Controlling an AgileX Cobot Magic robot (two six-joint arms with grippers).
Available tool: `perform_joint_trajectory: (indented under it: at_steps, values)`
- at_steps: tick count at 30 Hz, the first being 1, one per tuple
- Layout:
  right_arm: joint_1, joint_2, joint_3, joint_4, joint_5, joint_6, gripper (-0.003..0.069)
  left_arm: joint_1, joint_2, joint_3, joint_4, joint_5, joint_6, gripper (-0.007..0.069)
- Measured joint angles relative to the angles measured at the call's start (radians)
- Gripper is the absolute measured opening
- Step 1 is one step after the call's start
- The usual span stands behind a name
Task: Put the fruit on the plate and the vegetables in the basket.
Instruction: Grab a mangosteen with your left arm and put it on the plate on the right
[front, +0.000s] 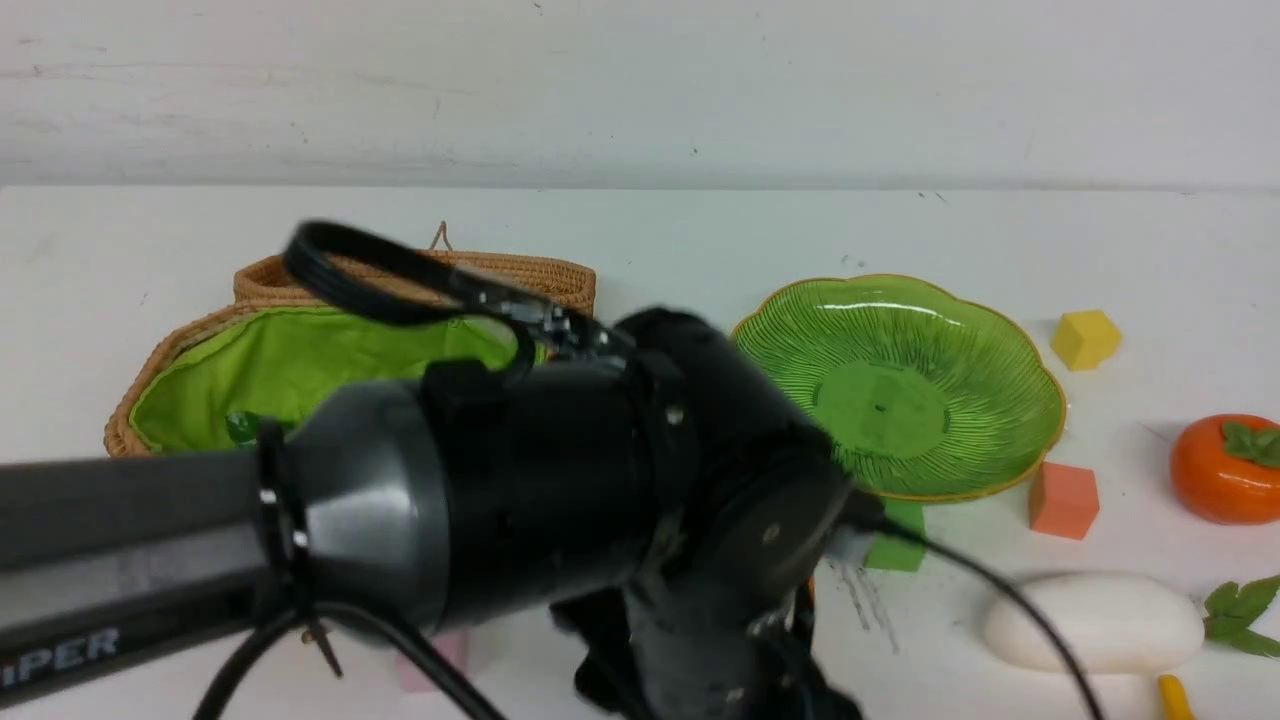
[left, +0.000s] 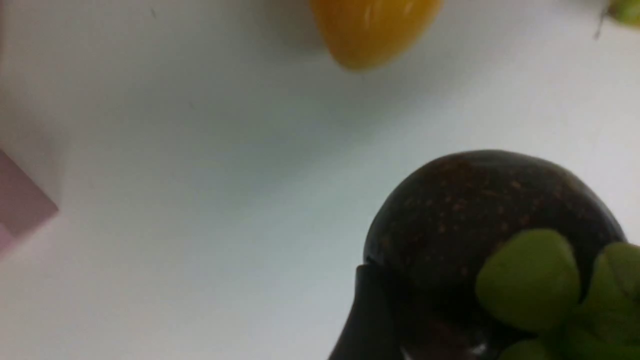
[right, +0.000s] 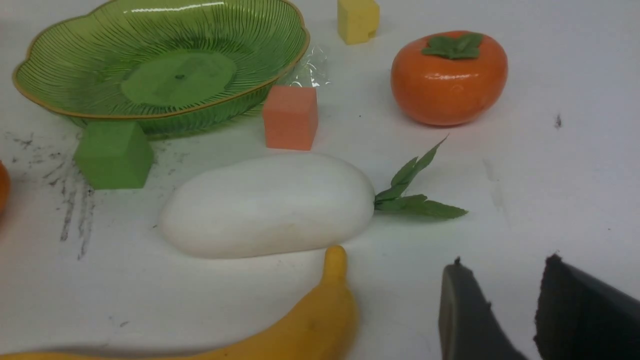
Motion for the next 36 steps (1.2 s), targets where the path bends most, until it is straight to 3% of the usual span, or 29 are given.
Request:
perform_joint_trajectory:
  at_steps: [7, 13, 19, 27, 36]
  values:
    - [0.0, 0.0, 0.0, 0.0, 0.0, 0.0, 0.0242, 0.051, 0.031, -0.259, 0.072, -0.033, 0.025, 0.0542]
    - [0.0, 0.0, 0.0, 0.0, 0.0, 0.0, 0.0242, 0.245, 0.235, -0.581, -0.1, -0.045, 0.175, 0.0542]
    - [0.0, 0.0, 0.0, 0.0, 0.0, 0.0, 0.0242, 0.312, 0.464, -0.799, -0.168, -0.082, 0.262, 0.0542]
    - [0.0, 0.0, 0.0, 0.0, 0.0, 0.0, 0.0242, 0.314, 0.613, -0.842, -0.099, -0.193, 0.14, 0.0542]
    - [0.0, 0.0, 0.0, 0.0, 0.0, 0.0, 0.0242, 0.314, 0.625, -0.844, -0.1, -0.193, 0.119, 0.0559]
